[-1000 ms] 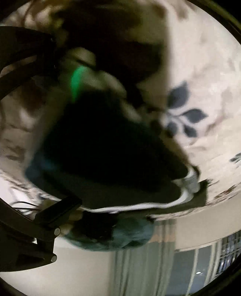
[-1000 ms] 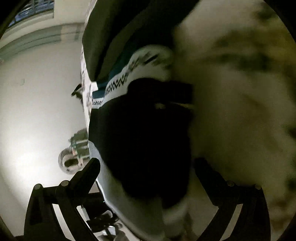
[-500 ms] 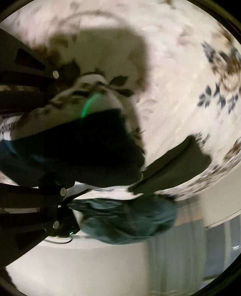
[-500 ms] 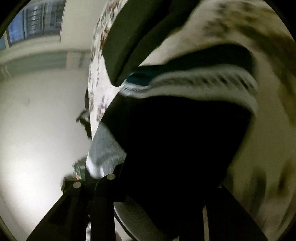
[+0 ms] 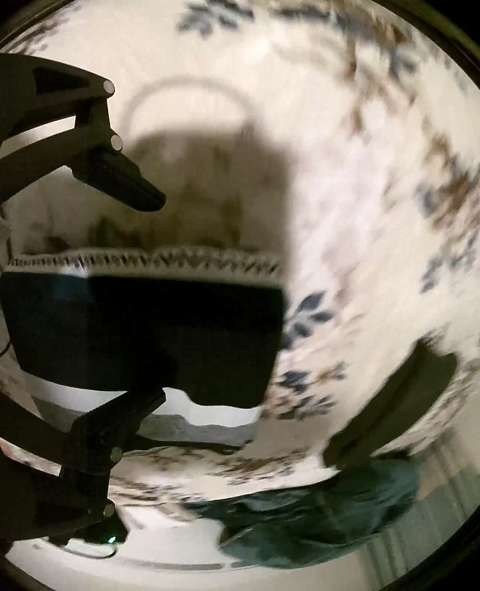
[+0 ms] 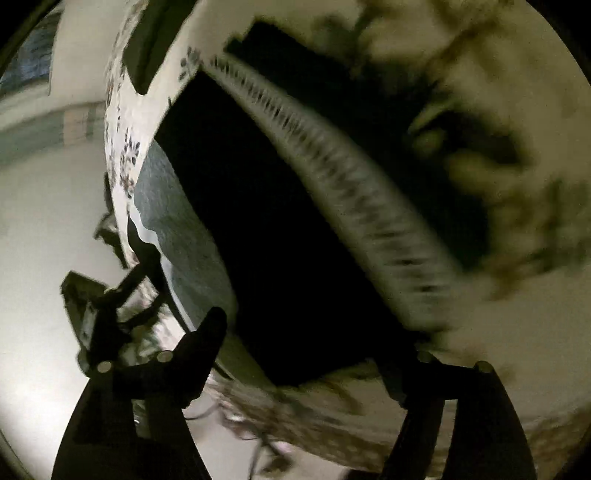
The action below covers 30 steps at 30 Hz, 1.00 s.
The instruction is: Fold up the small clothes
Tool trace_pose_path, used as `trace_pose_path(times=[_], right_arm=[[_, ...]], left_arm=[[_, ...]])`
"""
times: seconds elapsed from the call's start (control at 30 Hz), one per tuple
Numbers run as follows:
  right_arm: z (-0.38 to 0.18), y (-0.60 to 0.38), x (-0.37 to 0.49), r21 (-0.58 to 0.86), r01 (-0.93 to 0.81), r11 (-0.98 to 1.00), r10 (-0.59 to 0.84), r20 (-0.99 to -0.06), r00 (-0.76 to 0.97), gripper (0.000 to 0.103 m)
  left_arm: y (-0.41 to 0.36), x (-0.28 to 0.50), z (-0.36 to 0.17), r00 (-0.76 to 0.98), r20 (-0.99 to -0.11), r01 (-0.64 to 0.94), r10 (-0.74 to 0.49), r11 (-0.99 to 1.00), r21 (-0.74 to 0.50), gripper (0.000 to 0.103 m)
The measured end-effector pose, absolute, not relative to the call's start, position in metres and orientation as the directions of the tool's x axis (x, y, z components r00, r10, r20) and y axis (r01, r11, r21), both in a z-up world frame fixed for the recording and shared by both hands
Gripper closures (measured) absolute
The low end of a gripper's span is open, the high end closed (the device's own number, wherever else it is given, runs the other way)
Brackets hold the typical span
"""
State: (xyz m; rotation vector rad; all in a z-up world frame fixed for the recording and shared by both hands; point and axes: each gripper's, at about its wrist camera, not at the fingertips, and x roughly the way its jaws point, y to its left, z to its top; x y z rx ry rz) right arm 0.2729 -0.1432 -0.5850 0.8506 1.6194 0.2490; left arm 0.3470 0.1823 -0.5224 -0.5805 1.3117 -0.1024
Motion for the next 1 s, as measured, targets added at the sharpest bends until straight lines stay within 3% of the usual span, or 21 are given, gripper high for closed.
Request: trace_pose_path(times=[0.13, 0.23, 0.3, 0.33, 0.37, 0.43, 0.5, 0.73, 1.0], right_arm=[[-0.549, -0.176, 0.294, 0.526, 0.322, 0.787, 0.54, -0.84, 0.052, 0.025], [-0.546, -0.187, 0.356, 0.525, 0.266, 0.808, 0.513, -0.85, 0.118, 0.024], [-0.558, -0.182, 0.415, 0.522, 0.187, 0.832, 0.506, -0.853, 0.13, 0.024], [-0.565, -0.176, 0.433, 0.526, 0.146, 0.837, 0.512, -0.85, 0.127, 0.024], [-0.581, -0.161, 0.458, 0.546, 0.104, 0.832, 0.538, -0.838, 0.091, 0.024], [-0.601, -0.14, 0.489, 0.516, 0.074, 0.853, 0.515, -0.856, 0.04, 0.028], [-0.595, -0.126, 0.497, 0.46, 0.019, 0.888, 0.458, -0.886, 0.066, 0.098], [-0.552, -0.148, 0.489, 0.404, 0.07, 0.912, 0.375, -0.892, 0.251, 0.098], [-0.562, -0.163, 0.499, 0.363, 0.123, 0.924, 0.319, -0.907, 0.276, 0.098]], left_arm=[[0.203, 0.35, -0.536, 0.344, -0.859, -0.34, -0.379, 0.803, -0.49, 0.007], [0.202, 0.376, -0.558, 0.36, -0.847, -0.35, -0.391, 0.785, -0.511, 0.007], [0.195, 0.392, -0.564, 0.383, -0.829, -0.328, -0.408, 0.779, -0.535, 0.014], [0.193, 0.395, -0.563, 0.405, -0.805, -0.308, -0.433, 0.765, -0.566, 0.054], [0.196, 0.393, -0.559, 0.403, -0.81, -0.305, -0.425, 0.772, -0.557, 0.077], [0.191, 0.4, -0.553, 0.415, -0.814, -0.286, -0.407, 0.791, -0.541, 0.079], [0.187, 0.402, -0.541, 0.423, -0.821, -0.262, -0.384, 0.815, -0.516, 0.079], [0.175, 0.418, -0.548, 0.387, -0.842, -0.25, -0.376, 0.836, -0.489, 0.079], [0.168, 0.441, -0.558, 0.334, -0.87, -0.237, -0.361, 0.862, -0.449, 0.079]])
